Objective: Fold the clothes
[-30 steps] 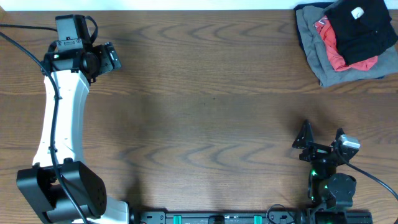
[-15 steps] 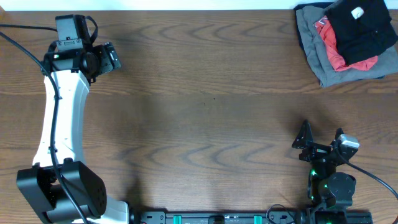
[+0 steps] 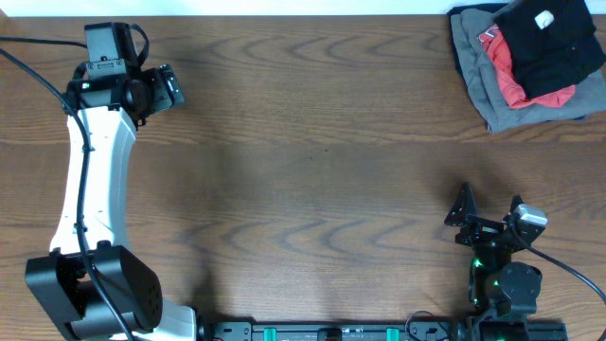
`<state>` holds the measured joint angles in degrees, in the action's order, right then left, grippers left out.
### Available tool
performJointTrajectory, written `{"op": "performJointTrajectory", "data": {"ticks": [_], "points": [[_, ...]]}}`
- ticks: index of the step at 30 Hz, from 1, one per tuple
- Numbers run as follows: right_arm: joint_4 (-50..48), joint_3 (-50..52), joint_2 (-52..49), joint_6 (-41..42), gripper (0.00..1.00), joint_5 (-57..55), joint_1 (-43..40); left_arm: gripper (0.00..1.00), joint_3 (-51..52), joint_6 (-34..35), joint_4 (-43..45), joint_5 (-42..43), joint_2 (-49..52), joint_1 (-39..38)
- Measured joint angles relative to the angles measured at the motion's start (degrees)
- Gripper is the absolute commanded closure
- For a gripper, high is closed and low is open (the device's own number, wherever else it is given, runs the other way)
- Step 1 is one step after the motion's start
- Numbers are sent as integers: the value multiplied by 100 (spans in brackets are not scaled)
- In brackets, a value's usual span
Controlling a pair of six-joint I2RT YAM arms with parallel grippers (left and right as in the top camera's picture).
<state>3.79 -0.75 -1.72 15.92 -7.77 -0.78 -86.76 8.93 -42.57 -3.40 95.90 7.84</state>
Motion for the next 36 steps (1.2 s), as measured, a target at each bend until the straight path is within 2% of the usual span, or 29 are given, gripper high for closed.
{"op": "performJointTrajectory", "data": {"ticks": [21,29,36], "points": [[0,2,-2,0,1,2,0,2,2,0,-7,2,-291,0],[0,2,-4,0,1,2,0,2,387,0,7,2,-1558,0],[-7,2,-7,0,1,2,0,2,2000,0,2,0,-3228,0]]}}
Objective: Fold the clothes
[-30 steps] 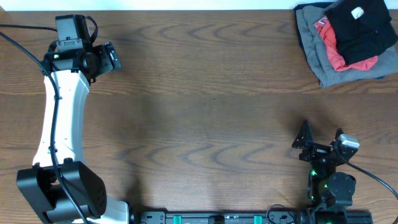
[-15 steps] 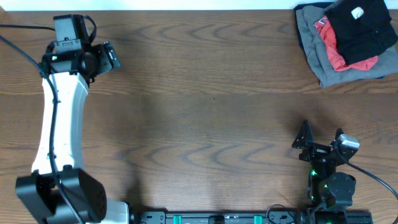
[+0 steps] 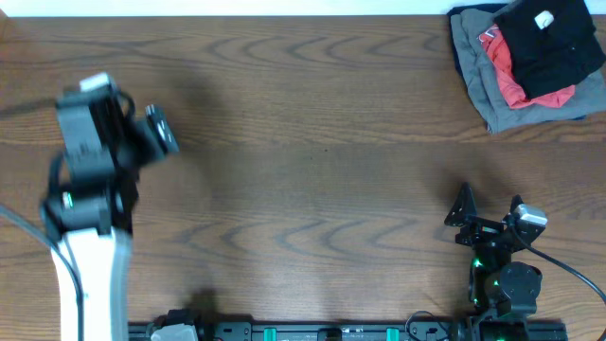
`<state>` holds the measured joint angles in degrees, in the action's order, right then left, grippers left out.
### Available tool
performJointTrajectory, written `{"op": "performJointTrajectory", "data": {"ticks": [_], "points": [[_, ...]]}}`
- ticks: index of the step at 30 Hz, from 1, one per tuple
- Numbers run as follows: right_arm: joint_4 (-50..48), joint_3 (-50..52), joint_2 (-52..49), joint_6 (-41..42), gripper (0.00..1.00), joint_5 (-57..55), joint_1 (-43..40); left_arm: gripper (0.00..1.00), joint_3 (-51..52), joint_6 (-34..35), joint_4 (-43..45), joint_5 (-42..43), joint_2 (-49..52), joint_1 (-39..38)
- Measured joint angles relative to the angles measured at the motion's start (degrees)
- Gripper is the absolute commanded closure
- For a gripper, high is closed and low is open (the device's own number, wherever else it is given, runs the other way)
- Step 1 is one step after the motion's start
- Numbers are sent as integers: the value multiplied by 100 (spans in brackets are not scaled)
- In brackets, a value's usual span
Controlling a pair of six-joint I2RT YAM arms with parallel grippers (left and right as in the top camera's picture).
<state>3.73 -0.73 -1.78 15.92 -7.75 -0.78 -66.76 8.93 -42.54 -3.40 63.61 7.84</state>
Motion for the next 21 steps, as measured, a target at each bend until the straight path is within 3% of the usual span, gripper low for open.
{"op": "performJointTrajectory", "data": {"ticks": [8,12,21], "points": [[-2,7,-4,0,1,0,0,2,1880,0,-675,0,-1845,0],[-2,7,-4,0,1,0,0,2,2068,-39,-1414,-111,-2212,0],[-2,7,-4,0,1,0,0,2,2094,-129,-1873,-636,-3136,0]]}}
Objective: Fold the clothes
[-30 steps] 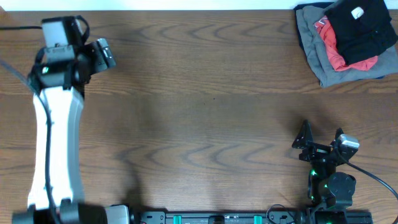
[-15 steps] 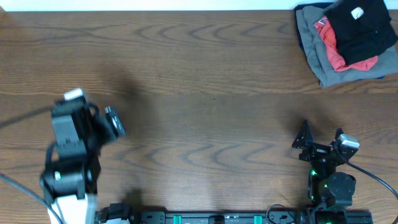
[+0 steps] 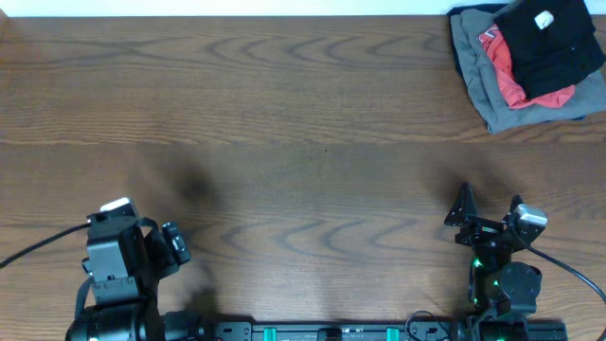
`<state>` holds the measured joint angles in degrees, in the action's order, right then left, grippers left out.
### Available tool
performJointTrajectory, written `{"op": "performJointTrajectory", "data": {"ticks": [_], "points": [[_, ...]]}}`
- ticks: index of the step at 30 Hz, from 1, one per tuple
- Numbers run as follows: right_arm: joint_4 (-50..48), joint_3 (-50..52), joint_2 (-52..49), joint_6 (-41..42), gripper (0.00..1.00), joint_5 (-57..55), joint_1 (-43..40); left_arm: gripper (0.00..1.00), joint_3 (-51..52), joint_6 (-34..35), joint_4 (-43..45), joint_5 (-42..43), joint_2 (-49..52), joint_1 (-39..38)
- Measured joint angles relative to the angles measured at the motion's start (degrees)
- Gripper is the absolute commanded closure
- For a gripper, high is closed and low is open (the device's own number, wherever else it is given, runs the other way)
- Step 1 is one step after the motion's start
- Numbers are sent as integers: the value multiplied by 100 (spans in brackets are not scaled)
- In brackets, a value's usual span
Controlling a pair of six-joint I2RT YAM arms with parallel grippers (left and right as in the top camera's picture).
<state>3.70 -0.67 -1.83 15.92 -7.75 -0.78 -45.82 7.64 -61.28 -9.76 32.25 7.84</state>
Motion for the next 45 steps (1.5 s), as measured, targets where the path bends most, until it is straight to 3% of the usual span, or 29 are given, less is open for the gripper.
{"op": "performJointTrajectory", "data": {"ticks": [3,10,17,33,45], "points": [[0,0,0,0,1,2,0,3,68,0,382,-7,-136,0],[-2,0,0,0,1,2,0,2,1233,4,4135,520,-835,-11],[-4,2,0,0,1,0,0,2,2787,2,6642,826,-1283,-302],[-7,0,0,0,1,0,0,2,4446,2,7311,962,-2671,-538],[-9,2,0,0,1,0,0,2,4535,2,6102,1029,-3163,-614]]}}
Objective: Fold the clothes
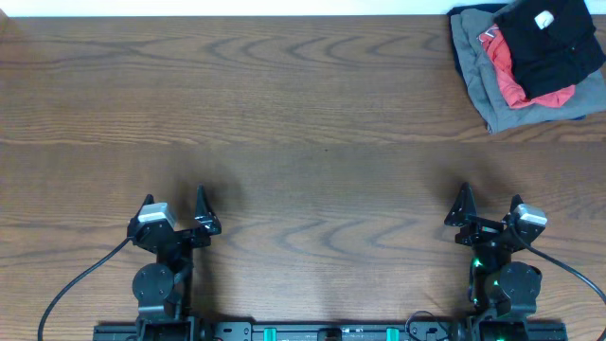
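Note:
A stack of folded clothes [526,59] lies at the far right corner of the table: a black piece on top, coral-red under it, grey and navy at the bottom. My left gripper [173,204] rests low at the near left edge, its two fingers spread open and holding nothing. At the near right edge my right gripper [489,202] stands the same way, open and holding nothing. Both grippers are far from the clothes.
The brown wooden table [303,142] fills the view. A dark rail with green lights [322,332] runs along the near edge between the two arm bases. A white strip borders the table's far edge.
My left arm has moved right along the near edge and now sits folded at its base, with the gripper's fingers pointing away from the rail. The right arm and the clothes have not moved.
My left arm first reached out to the far left of the table. It was then blurred at mid-left, later low at the near left corner, and is now folded at its base. The right arm and the stacked clothes stayed put throughout.

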`<state>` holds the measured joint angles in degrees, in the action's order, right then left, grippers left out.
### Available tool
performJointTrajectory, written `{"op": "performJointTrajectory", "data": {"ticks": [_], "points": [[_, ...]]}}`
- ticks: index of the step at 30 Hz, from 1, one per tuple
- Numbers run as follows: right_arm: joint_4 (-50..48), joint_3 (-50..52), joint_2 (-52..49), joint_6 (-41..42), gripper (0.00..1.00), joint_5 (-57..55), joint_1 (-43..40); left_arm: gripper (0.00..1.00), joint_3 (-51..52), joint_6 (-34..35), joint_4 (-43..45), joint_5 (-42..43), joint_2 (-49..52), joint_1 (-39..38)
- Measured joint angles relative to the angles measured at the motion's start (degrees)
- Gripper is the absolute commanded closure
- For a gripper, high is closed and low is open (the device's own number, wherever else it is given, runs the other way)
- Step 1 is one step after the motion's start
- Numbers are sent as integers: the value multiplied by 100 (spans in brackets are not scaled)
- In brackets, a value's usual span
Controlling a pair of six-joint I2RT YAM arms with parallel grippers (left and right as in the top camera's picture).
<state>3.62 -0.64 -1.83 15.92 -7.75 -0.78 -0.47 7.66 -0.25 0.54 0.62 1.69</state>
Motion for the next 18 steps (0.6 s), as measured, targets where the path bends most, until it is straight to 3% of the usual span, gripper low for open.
{"op": "performJointTrajectory", "data": {"ticks": [18], "points": [[2,0,-2,0,1,0,0,2,-42,0,-105,83,-4,0]]}}
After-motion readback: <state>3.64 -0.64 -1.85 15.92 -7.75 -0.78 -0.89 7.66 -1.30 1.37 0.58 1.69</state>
